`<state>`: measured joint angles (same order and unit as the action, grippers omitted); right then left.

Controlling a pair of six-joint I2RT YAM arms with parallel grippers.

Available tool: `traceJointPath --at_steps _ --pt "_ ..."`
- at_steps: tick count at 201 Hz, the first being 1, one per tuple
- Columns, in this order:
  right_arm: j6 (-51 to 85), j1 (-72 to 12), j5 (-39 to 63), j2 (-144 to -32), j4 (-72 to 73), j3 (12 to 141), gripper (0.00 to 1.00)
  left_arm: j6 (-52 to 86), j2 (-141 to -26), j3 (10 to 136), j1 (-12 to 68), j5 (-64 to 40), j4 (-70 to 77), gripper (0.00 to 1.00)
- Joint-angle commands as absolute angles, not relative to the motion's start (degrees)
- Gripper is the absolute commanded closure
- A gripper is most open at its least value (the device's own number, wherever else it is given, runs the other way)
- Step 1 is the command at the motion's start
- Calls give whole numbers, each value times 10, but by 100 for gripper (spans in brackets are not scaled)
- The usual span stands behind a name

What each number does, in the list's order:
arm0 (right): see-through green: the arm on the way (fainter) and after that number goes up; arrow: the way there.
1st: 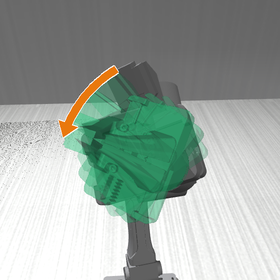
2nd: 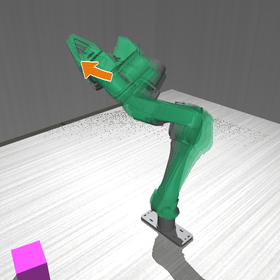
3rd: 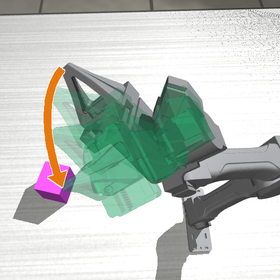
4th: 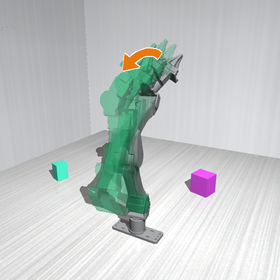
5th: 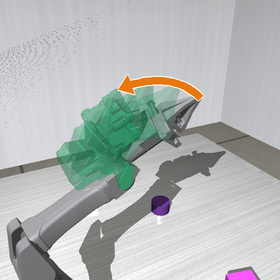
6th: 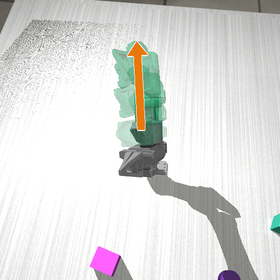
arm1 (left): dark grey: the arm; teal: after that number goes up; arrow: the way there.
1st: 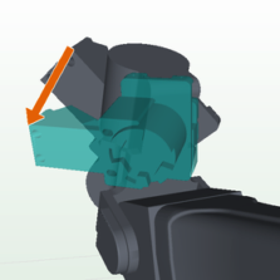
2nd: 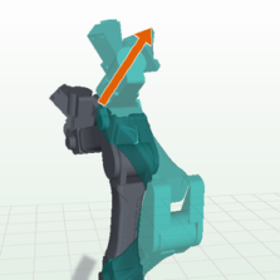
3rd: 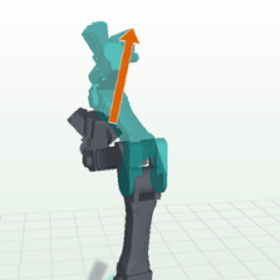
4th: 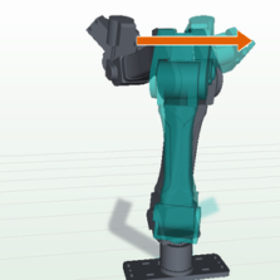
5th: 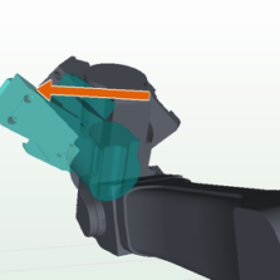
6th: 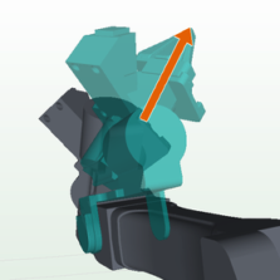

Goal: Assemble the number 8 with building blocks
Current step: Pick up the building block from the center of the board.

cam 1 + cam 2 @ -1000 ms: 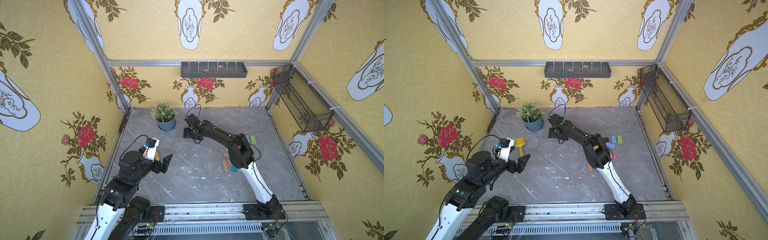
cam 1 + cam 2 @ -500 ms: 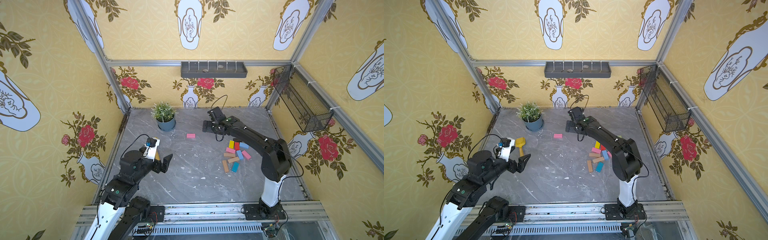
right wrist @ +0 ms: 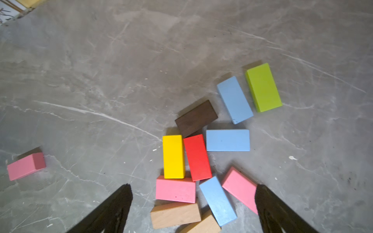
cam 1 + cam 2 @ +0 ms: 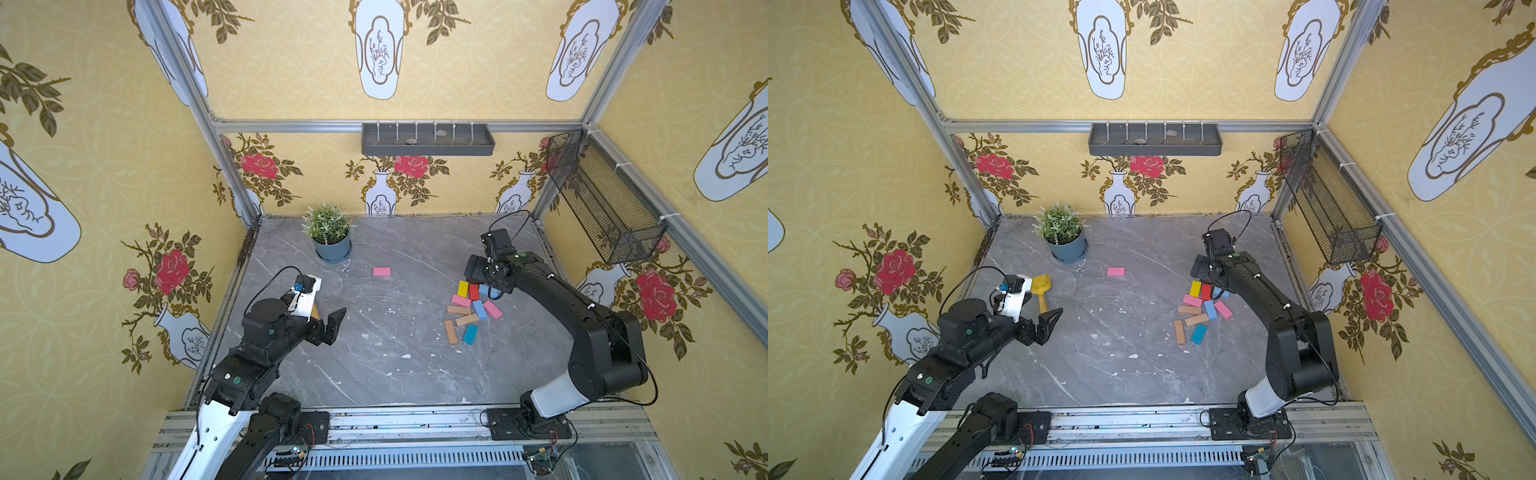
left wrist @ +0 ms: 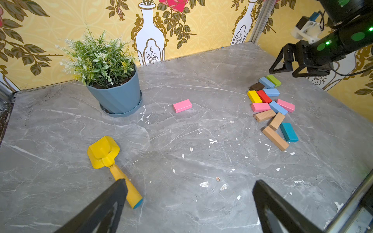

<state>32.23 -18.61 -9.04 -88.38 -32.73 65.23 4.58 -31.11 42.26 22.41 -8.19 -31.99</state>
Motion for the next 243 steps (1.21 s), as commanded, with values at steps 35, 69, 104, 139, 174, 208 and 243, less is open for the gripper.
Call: traceJointPath --at_steps 35,69,104,139,174,208,243 --pt "420 -171 -98 -931 -366 682 3 45 -316 425 224 -89 -318 0" --pt "455 -170 -120 -997 -413 732 11 46 -317 425 224 -90 -318 0" --pt "470 -170 -121 -1026 -403 748 18 45 -316 425 224 -90 -319 0" --pt "479 -165 -111 -1053 -393 766 23 45 -315 425 224 -90 -320 0" --pt "494 -162 -102 -1076 -380 784 25 46 -315 425 224 -90 -320 0" --pt "502 -156 -87 -1098 -367 808 29 46 -315 425 224 -91 -320 0" --pt "509 -152 -88 -1125 -372 832 33 45 -315 425 224 -91 -320 0"
